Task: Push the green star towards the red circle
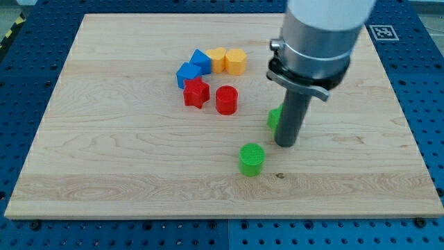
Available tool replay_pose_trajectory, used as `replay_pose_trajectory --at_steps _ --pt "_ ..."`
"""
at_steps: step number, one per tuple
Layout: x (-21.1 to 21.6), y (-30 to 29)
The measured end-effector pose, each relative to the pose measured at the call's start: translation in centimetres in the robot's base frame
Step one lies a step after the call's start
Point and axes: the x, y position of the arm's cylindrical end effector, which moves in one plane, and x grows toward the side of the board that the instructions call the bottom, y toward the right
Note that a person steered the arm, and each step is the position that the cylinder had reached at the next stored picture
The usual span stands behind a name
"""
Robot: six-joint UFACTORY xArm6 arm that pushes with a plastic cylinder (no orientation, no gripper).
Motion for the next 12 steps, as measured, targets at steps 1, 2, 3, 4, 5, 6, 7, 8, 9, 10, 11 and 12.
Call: replay_pose_trajectory --at_steps 1,2,3,4,5,6,7,8,9,10,11,12 --pt "0.1 1.5" --pt "2.2 4.5" --pt "2.4 9.2" --pt "1.6 9.9" --pt "1.1 7.4" --pt "-0.8 4.2" --pt "-2.6 0.6" --pt "-3.3 -2.2" --pt "-3.5 -2.6" --pt "-5.5 -0.5" --pt "-8.1 0.3" --pt "-8.2 0.3"
